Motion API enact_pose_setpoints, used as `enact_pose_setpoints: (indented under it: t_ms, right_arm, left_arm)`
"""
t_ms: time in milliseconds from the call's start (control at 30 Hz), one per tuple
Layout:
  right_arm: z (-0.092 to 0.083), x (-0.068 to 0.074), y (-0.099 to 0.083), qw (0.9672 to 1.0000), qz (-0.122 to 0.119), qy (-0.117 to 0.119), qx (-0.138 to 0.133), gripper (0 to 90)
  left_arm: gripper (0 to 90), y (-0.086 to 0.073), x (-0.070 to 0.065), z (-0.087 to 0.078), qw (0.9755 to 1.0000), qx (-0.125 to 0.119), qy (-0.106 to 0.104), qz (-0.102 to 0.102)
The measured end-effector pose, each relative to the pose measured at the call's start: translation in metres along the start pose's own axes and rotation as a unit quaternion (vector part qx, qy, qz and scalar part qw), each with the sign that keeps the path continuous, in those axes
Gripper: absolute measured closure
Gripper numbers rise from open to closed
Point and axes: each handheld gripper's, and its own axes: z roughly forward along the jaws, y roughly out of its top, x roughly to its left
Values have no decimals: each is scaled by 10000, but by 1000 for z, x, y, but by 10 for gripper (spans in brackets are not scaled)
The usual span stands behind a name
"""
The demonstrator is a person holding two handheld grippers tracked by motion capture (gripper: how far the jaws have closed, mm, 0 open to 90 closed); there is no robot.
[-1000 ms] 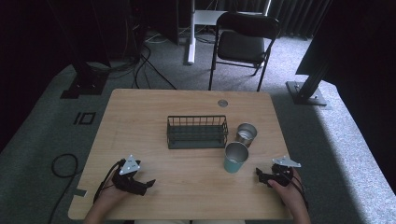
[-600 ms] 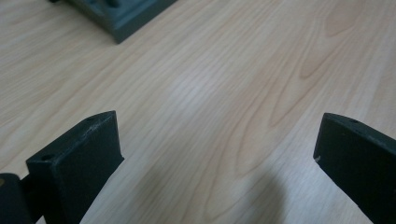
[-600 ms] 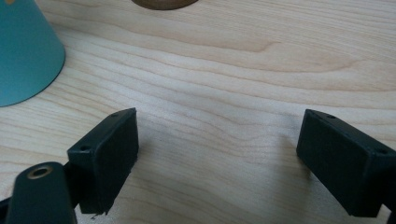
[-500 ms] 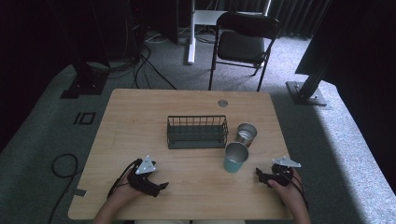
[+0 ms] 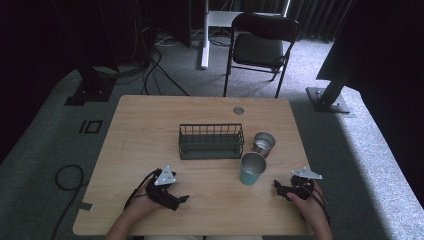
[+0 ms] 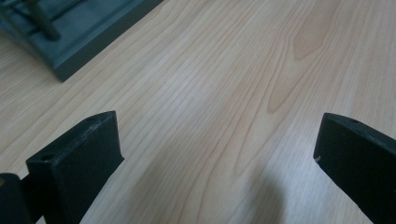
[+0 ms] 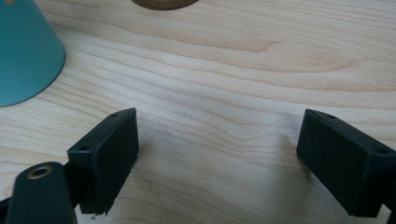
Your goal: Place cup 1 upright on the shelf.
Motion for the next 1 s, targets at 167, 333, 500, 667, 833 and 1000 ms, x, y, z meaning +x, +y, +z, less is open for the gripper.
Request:
enact_pose_setpoints:
  t_ms: [167,333,500,667,833,1000]
  right_arm:
    - [0,0,0,10000,-1,1,0,126]
    - [0,0,0,10000,2,0,1,126]
    - [0,0,0,10000,1,2,0,126]
    - [0,0,0,10000,1,2,1,126]
    - [0,0,0,10000,0,2,1,126]
    - [0,0,0,10000,1,2,1,126]
  left_arm:
    - [14,9,-3,5,9997,-136,-175,42]
    - [14,16,-6,11,9996,-108,-217,127]
    - [14,26,-10,20,9991,-124,-324,226]
    - [19,34,-13,25,9986,-154,-383,325]
    - [19,45,-16,31,9978,-207,-483,394]
    - [19,54,-20,38,9970,-219,-576,459]
